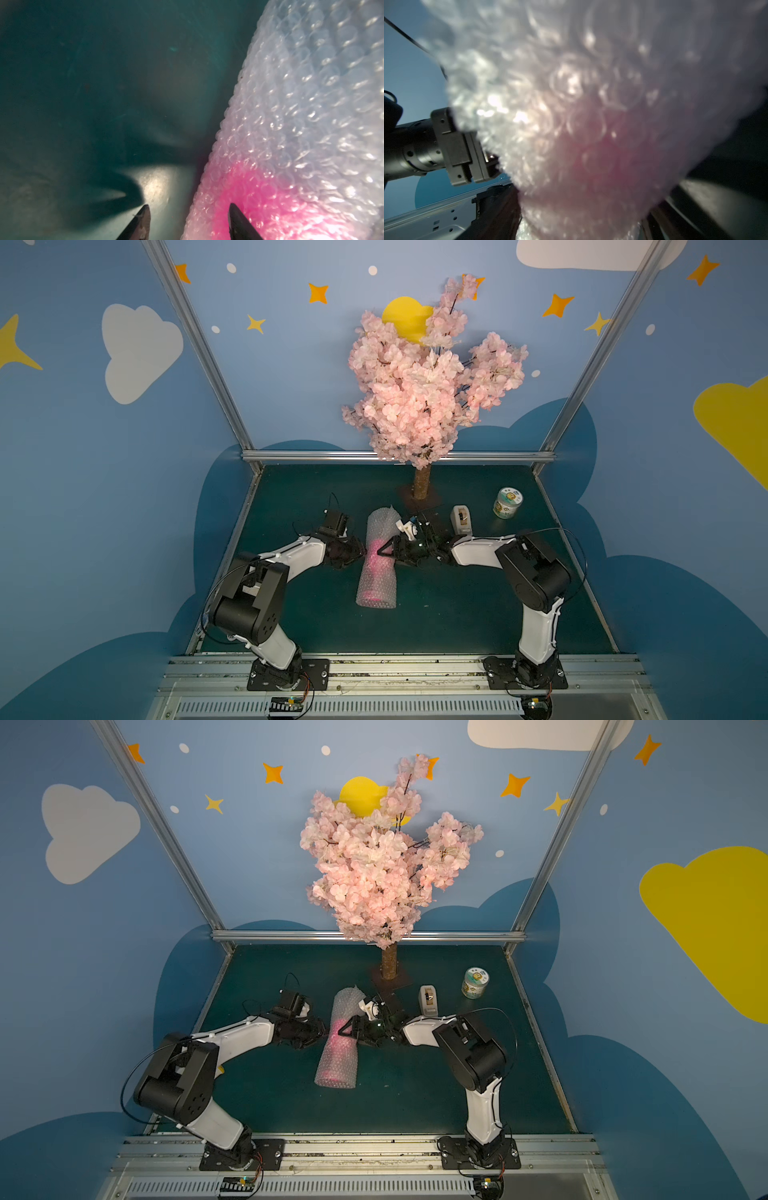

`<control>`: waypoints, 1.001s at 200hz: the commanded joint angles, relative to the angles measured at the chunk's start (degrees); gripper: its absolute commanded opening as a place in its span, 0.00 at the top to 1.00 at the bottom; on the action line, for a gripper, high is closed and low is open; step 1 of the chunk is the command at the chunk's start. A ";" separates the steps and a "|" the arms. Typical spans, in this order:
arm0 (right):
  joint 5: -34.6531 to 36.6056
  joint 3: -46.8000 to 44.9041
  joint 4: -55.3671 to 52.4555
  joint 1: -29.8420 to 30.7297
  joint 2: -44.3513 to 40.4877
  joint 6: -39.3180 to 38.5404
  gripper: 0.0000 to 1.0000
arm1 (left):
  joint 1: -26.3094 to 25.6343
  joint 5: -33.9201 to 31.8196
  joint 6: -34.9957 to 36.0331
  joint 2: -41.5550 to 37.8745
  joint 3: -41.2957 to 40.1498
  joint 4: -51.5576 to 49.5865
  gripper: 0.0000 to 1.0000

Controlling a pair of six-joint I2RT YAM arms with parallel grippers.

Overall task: Wrap wine glasses in bubble wrap
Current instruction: Pick up the bubble wrap from the center of the board.

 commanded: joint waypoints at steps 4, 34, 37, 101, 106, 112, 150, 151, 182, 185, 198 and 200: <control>-1.82 2.23 1.32 1.13 1.19 0.40 0.16 | -1.18 2.93 1.21 -0.13 1.03 0.65 0.42; -3.07 5.06 -0.69 1.46 3.51 0.70 0.16 | -2.15 3.48 1.58 -1.85 0.58 1.71 0.43; -3.20 5.40 -0.86 1.54 3.75 0.70 0.16 | -2.15 3.57 1.82 -1.95 0.64 1.72 0.43; -2.47 13.77 -12.45 3.32 4.37 -5.80 0.16 | -3.21 3.70 3.38 -2.76 1.55 2.27 0.46; -2.92 13.88 -12.02 3.24 4.32 -5.97 0.17 | -3.21 3.49 3.69 -3.09 1.56 2.31 0.46; -3.44 14.09 -11.71 3.23 4.14 -6.25 0.16 | -3.16 3.01 3.91 -3.58 1.47 2.27 0.46; -6.92 15.53 -10.70 3.54 2.91 -10.20 0.16 | -2.94 1.09 5.84 -7.47 1.57 1.93 0.46; -6.96 15.47 -10.56 3.56 2.87 -10.29 0.16 | -2.94 1.12 5.90 -7.55 1.56 1.95 0.46; -5.91 15.11 -10.54 4.54 -1.40 -16.22 0.16 | -2.94 1.14 6.71 -10.70 0.46 3.81 0.46; -5.66 15.09 -10.71 4.63 -1.91 -17.08 0.16 | -2.94 1.15 6.83 -11.10 0.37 4.05 0.46; -3.81 15.41 -13.09 4.92 -3.57 -20.79 0.16 | -2.96 1.13 7.18 -12.03 0.05 5.17 0.46; -3.44 15.60 -13.66 4.93 -3.81 -21.50 0.17 | -2.97 1.11 7.23 -12.09 0.05 5.31 0.45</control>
